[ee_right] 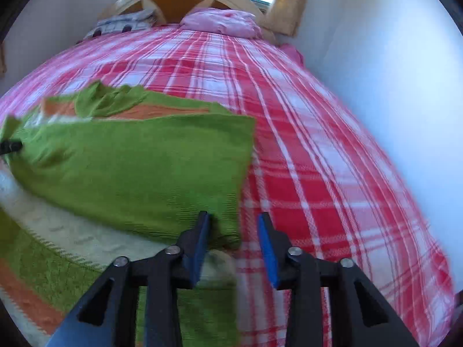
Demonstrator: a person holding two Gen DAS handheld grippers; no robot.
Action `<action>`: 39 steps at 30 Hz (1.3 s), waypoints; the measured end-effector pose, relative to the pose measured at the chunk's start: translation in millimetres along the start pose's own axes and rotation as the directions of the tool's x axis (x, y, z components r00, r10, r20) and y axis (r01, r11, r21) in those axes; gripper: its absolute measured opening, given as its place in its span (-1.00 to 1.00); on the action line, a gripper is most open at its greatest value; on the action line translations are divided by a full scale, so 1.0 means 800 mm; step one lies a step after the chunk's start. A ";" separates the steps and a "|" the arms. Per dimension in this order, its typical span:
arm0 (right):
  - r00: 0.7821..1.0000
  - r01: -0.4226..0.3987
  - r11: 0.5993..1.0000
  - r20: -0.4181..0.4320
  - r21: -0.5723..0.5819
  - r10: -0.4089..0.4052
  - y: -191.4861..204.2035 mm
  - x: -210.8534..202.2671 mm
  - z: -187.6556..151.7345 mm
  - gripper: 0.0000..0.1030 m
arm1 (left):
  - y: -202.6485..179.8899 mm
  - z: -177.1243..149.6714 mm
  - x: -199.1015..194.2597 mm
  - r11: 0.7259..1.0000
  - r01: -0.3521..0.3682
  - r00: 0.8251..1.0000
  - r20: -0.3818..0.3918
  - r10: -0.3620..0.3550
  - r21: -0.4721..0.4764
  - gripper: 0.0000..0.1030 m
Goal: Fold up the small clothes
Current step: 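Move the left tool to the other green sleeve cuff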
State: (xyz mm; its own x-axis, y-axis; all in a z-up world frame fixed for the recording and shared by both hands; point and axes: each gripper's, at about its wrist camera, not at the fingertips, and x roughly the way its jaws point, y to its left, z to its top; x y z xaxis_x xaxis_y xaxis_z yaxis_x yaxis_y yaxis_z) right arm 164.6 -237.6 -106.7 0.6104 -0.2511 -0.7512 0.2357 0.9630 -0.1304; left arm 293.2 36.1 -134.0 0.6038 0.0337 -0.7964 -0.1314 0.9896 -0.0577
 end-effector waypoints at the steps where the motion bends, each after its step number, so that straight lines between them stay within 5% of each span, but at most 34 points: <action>1: 0.999 -0.044 0.997 -0.014 0.069 0.045 -0.017 0.003 -0.003 -0.08 | 0.000 0.000 0.000 1.000 -0.001 1.000 0.000 0.001 0.001 1.00; 4: 0.993 -0.118 0.979 -0.006 0.164 0.120 -0.040 0.008 -0.012 -0.08 | -0.001 0.001 0.001 1.000 -0.007 1.000 0.002 0.007 0.005 1.00; 10: 1.000 0.027 0.999 -0.010 0.046 -0.026 -0.006 -0.002 -0.007 -0.06 | -0.001 0.000 0.001 1.000 -0.008 1.000 0.002 0.008 0.007 1.00; 13: 0.990 0.072 0.995 0.113 0.070 -0.080 0.007 -0.046 0.005 -0.06 | -0.002 0.000 0.001 1.000 -0.006 1.000 0.002 0.006 0.002 1.00; 15: 0.984 0.028 0.998 0.174 0.051 -0.037 0.033 -0.068 0.010 -0.06 | -0.004 0.000 0.001 1.000 -0.015 1.000 0.003 0.015 0.007 1.00; 19: 0.988 -0.092 0.996 0.120 -0.018 0.093 0.096 -0.051 0.019 -0.06 | -0.001 0.001 0.001 1.000 -0.008 1.000 0.001 0.008 0.006 1.00; 25: 0.996 -0.029 0.997 0.084 -0.068 0.035 0.124 -0.008 0.009 0.00 | 0.023 -0.010 -0.022 0.997 0.045 0.999 -0.001 -0.045 0.060 1.00; 28: 0.996 0.004 0.999 0.084 -0.054 0.001 0.120 -0.006 0.007 0.24 | 0.067 -0.024 -0.043 1.000 0.020 0.999 0.040 -0.020 0.003 1.00; 32: 0.997 -0.014 0.999 0.079 -0.036 0.017 0.116 -0.002 0.009 0.25 | 0.157 -0.028 -0.072 0.989 0.021 0.997 0.080 -0.010 -0.148 1.00; 36: 0.997 -0.026 0.999 0.078 -0.028 0.028 0.117 -0.004 0.005 0.25 | 0.273 -0.013 -0.100 0.939 -0.014 0.984 0.164 0.075 -0.342 1.00; 39: 0.996 -0.035 0.999 0.076 -0.019 0.036 0.115 -0.004 0.004 0.25 | 0.346 0.004 -0.095 0.881 -0.070 0.977 0.147 0.156 -0.468 0.99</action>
State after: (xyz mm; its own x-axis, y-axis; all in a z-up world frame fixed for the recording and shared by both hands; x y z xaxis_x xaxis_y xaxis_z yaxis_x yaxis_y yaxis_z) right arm 186.5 -148.5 -114.0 0.6742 -0.2226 -0.7042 0.1995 0.9729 -0.1165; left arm 213.4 308.1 -88.0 0.6845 0.2077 -0.6988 -0.5262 0.8042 -0.2764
